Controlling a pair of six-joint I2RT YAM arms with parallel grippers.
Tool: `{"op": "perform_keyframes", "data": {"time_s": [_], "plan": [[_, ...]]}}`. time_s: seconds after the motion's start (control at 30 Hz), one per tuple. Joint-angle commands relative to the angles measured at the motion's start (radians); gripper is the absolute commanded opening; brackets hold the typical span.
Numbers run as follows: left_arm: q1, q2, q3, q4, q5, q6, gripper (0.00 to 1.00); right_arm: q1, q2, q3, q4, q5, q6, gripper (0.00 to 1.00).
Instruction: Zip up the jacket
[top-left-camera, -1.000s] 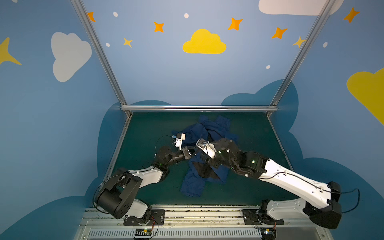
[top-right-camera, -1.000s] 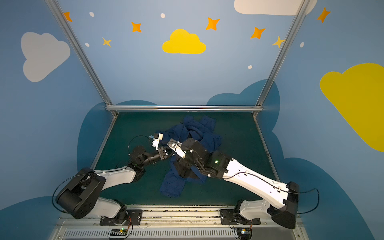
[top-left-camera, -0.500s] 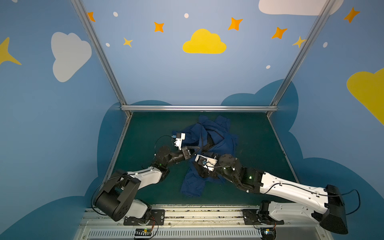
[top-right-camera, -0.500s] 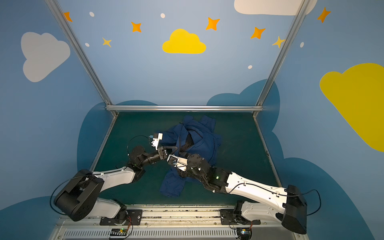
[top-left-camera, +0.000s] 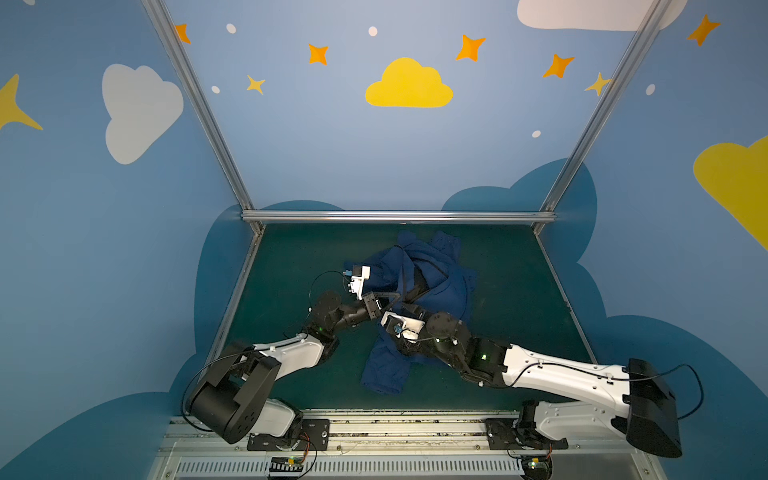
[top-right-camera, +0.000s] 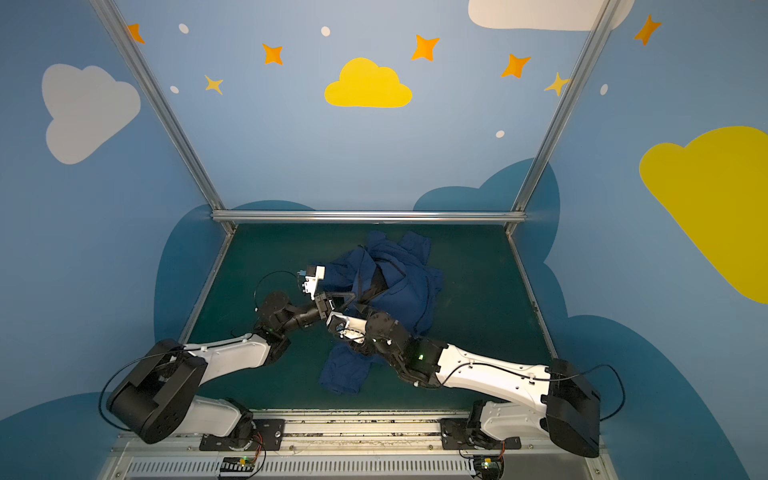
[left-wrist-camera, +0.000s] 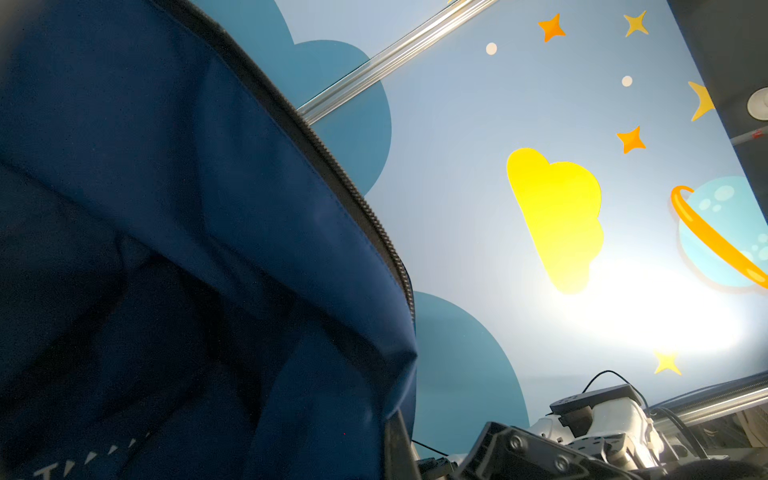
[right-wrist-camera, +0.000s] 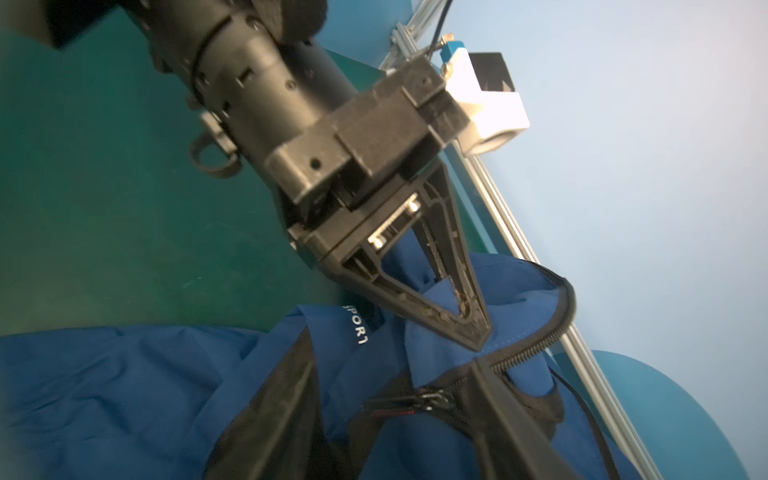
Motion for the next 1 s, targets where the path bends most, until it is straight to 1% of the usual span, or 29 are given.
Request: {"op": "perform_keyframes", "data": {"time_s": [0.0, 0.07, 0.27, 0.4, 0.67, 0.87, 0.97], "plan": [[0.001, -0.031, -0.008, 0.009, -0.009, 0.001, 0.03, 0.012, 0.018, -0.022, 0.09, 0.066, -0.031, 0.62], [0.001, -0.034, -0.008, 0.004, -0.011, 0.002, 0.03, 0.016, 0.028, -0.025, 0.097, 0.08, -0.042, 0.63], [-0.001, -0.034, -0.008, 0.005, -0.013, 0.003, 0.03, 0.021, 0.06, -0.053, 0.195, 0.155, -0.081, 0.63], [-0.001, -0.037, -0.011, 0.002, -0.017, 0.002, 0.03, 0.02, 0.074, -0.046, 0.22, 0.203, -0.098, 0.57], [-0.002, -0.036, -0.012, -0.004, -0.021, 0.005, 0.03, 0.021, 0.063, -0.046, 0.206, 0.216, -0.086, 0.48], [-0.002, -0.031, -0.012, -0.002, -0.022, 0.005, 0.03, 0.021, 0.041, -0.045, 0.177, 0.209, -0.084, 0.46], [-0.002, -0.029, -0.012, -0.003, -0.02, 0.005, 0.03, 0.021, 0.027, -0.043, 0.155, 0.206, -0.077, 0.43]]}}
